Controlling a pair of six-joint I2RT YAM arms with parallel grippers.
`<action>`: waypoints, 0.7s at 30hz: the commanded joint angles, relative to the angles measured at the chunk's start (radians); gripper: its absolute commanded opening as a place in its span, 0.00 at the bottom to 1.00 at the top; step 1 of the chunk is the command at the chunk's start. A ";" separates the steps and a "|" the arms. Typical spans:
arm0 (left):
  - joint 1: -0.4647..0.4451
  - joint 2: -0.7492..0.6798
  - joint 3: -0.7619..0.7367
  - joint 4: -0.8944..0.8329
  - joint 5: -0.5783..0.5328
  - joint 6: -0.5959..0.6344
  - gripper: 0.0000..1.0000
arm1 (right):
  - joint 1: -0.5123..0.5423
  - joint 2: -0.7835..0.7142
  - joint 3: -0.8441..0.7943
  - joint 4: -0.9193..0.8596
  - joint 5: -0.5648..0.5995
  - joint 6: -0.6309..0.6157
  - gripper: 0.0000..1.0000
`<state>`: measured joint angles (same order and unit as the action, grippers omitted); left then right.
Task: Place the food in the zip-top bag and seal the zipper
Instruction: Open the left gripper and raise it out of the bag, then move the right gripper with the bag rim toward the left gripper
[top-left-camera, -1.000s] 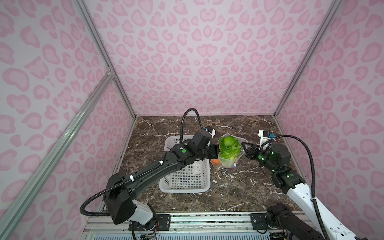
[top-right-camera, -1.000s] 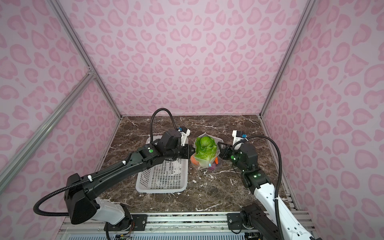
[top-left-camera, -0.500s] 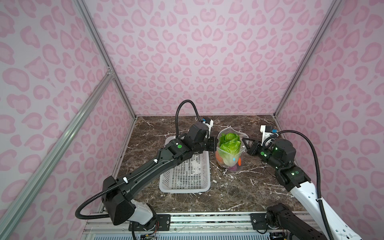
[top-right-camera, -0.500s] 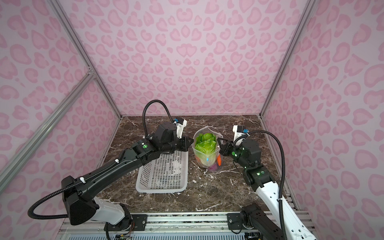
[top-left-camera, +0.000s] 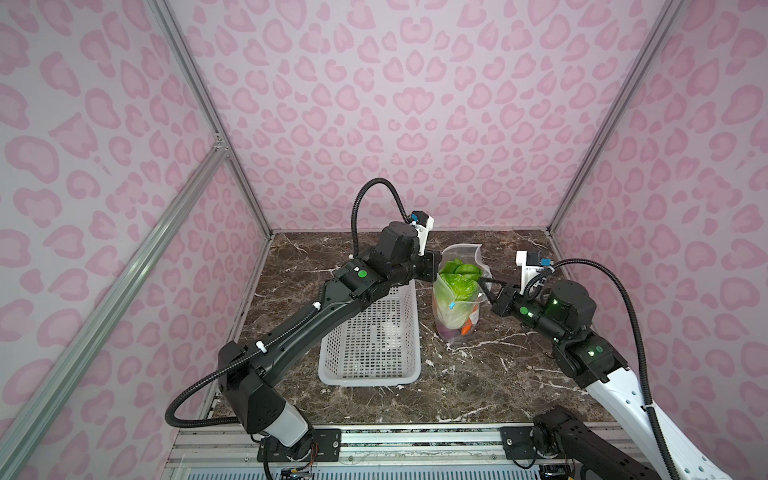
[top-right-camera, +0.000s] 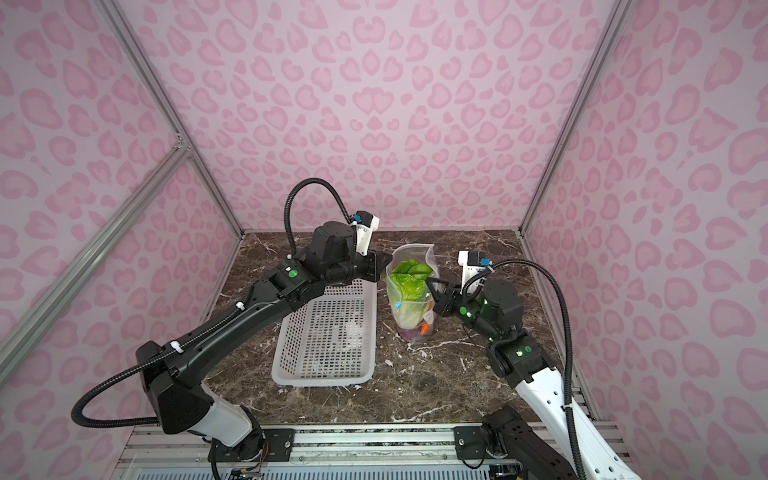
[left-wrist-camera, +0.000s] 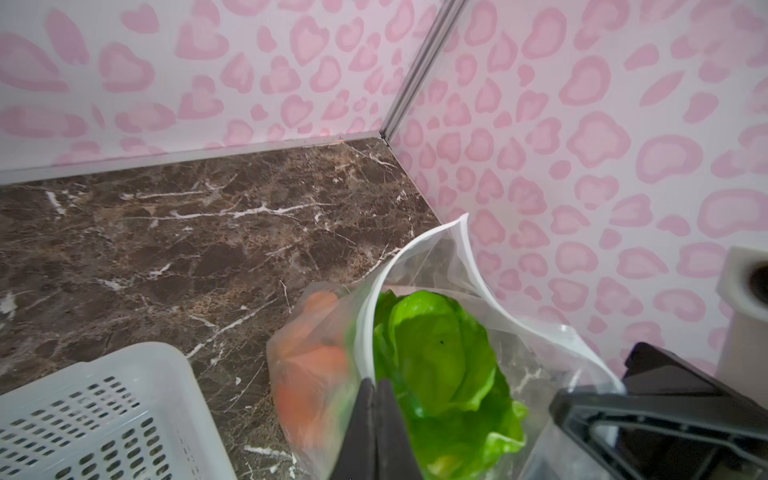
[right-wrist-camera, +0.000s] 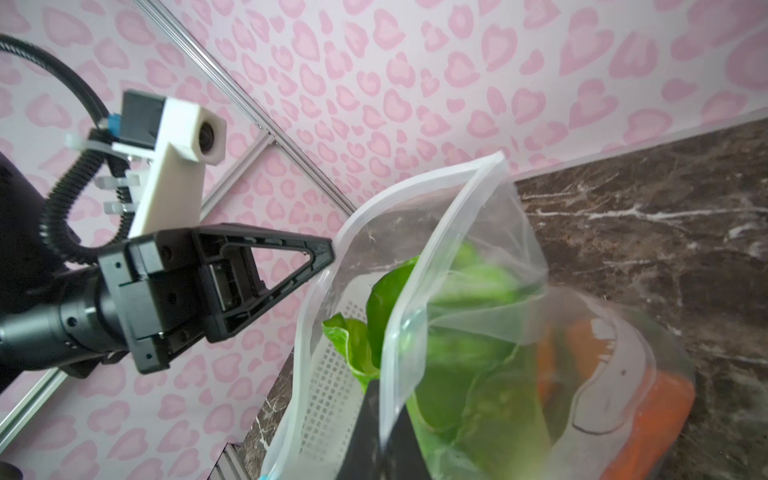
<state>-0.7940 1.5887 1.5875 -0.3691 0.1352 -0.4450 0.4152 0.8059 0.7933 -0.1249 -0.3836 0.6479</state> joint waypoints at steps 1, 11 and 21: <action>0.000 0.032 -0.004 0.069 0.133 0.019 0.03 | 0.016 0.008 -0.022 0.022 0.011 0.003 0.00; 0.000 0.031 -0.005 0.068 0.175 0.087 0.03 | 0.027 0.082 0.268 -0.358 -0.017 -0.341 0.61; 0.000 0.072 0.008 0.059 0.206 0.078 0.03 | 0.216 0.197 0.396 -0.561 0.145 -0.541 0.60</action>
<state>-0.7940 1.6531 1.5795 -0.3431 0.3210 -0.3744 0.6216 0.9867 1.1744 -0.6018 -0.3340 0.1669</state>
